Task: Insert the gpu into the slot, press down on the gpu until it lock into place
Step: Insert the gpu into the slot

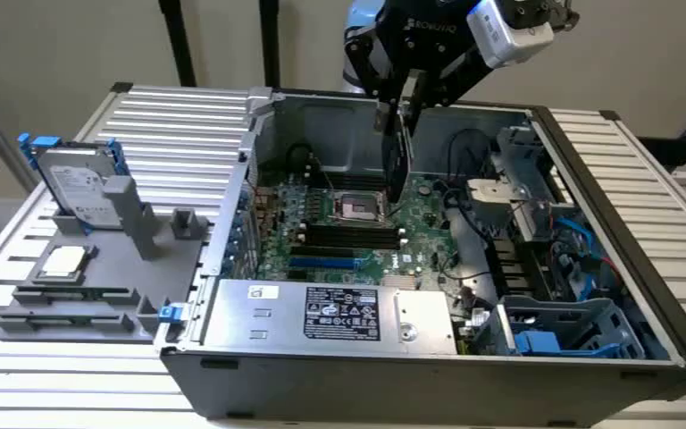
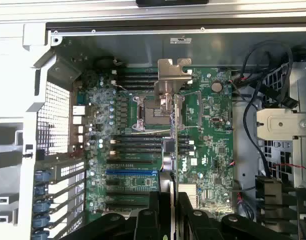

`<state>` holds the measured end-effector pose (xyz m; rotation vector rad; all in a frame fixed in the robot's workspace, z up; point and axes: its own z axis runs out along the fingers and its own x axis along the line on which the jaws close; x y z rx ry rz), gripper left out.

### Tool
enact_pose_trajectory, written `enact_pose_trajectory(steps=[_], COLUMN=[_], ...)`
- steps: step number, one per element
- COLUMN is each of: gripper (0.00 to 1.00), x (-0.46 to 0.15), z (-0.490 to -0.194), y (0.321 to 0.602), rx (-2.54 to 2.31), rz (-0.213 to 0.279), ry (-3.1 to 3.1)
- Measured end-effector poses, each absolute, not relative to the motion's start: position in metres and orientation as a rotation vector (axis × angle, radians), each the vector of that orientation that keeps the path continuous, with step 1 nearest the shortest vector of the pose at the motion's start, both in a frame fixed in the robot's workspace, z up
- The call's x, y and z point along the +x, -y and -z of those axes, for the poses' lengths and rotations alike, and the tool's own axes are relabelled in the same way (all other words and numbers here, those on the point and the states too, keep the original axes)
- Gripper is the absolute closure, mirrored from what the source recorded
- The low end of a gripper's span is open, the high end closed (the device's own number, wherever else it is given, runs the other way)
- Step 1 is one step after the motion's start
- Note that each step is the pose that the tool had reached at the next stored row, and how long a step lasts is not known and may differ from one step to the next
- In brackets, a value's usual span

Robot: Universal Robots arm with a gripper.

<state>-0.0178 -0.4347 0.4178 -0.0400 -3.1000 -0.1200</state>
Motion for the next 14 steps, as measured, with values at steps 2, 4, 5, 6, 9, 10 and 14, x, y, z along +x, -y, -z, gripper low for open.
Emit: enact_pose_trajectory(steps=[2, 4, 5, 6, 9, 10, 14], gripper=[0.74, 0.74, 0.74, 0.74, 0.74, 0.74, 0.74], x=[-0.0178, -0.0178, -0.0178, -0.0178, -0.0178, -0.0178, -0.0178], z=[-0.4178, -0.4178, -0.4178, -0.4178, -0.4178, -0.4178, -0.4179], y=[0.4347, 0.4347, 0.4347, 0.4347, 0.4347, 0.4347, 0.4342], rx=[-0.040, -0.040, -0.040, -0.040, -0.040, -0.040, -0.040], rz=[0.120, 0.120, 0.120, 0.120, 0.120, 0.120, 0.120], ry=[3.100, 3.100, 3.100, 3.100, 3.100, 3.100, 3.100])
